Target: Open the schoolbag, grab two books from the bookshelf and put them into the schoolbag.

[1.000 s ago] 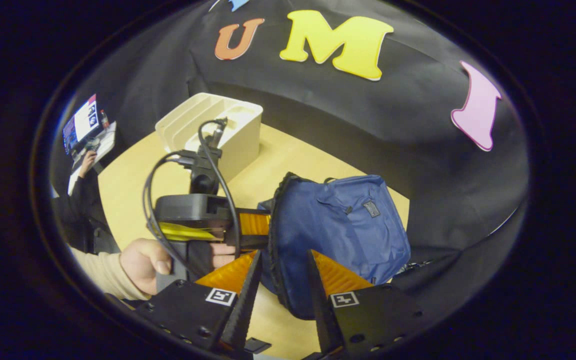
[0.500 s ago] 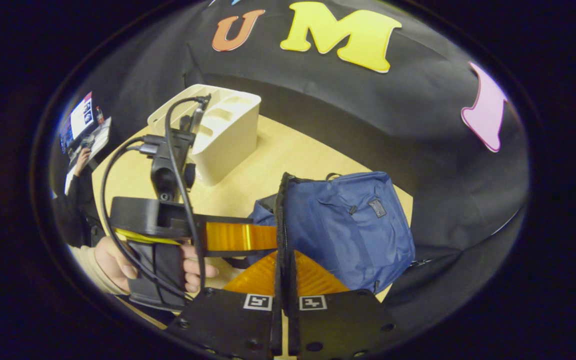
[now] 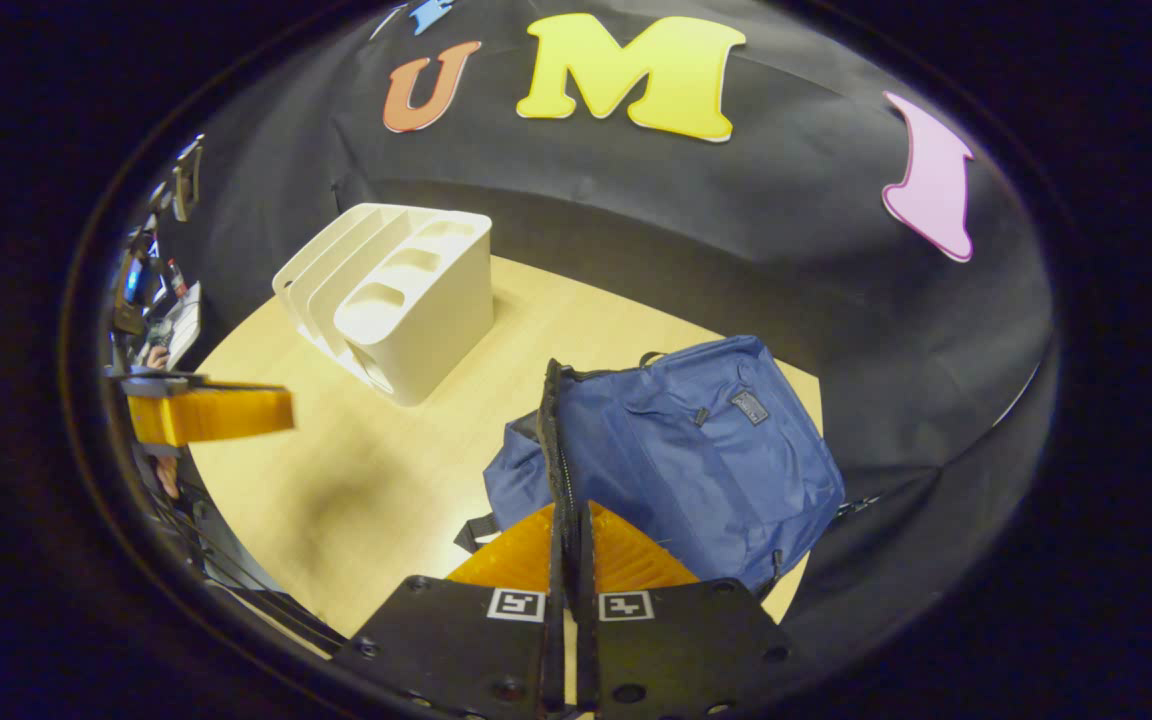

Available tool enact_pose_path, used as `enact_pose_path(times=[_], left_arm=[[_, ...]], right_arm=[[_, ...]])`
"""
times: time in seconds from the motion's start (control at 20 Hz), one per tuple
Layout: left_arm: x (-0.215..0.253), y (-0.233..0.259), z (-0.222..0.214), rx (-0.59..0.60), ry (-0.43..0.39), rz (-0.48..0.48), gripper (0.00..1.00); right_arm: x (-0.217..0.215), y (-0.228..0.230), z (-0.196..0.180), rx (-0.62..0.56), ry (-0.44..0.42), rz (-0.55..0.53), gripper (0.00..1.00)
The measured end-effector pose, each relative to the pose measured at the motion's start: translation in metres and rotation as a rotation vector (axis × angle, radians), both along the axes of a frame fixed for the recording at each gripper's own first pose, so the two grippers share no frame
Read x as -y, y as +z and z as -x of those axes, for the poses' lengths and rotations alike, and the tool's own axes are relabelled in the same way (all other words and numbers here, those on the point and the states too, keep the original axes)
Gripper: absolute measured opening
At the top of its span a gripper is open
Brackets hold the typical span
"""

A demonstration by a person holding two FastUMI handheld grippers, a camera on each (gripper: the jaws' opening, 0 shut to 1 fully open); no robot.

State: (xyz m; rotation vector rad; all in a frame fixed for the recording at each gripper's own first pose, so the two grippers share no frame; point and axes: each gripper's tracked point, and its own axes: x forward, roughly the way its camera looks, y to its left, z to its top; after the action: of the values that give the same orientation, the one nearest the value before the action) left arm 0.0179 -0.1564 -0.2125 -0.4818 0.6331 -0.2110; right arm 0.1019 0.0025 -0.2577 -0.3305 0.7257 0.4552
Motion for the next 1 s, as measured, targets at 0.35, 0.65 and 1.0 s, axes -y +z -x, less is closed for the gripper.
enact_pose_path(times=[0.35,0.65,1.0], left_arm=[[-0.122,0.071,0.027,0.149,0.112,-0.182,0.76],[-0.157,0.120,0.020,0.285,0.121,-0.341,0.76],[-0.182,0.149,0.020,0.367,0.122,-0.505,0.76]], right_arm=[[-0.011,-0.013,0.005,0.012,-0.084,0.013,0.05],[-0.010,-0.020,0.013,0.021,-0.193,-0.014,0.05],[-0.011,-0.024,0.018,0.038,-0.300,-0.045,0.10]])
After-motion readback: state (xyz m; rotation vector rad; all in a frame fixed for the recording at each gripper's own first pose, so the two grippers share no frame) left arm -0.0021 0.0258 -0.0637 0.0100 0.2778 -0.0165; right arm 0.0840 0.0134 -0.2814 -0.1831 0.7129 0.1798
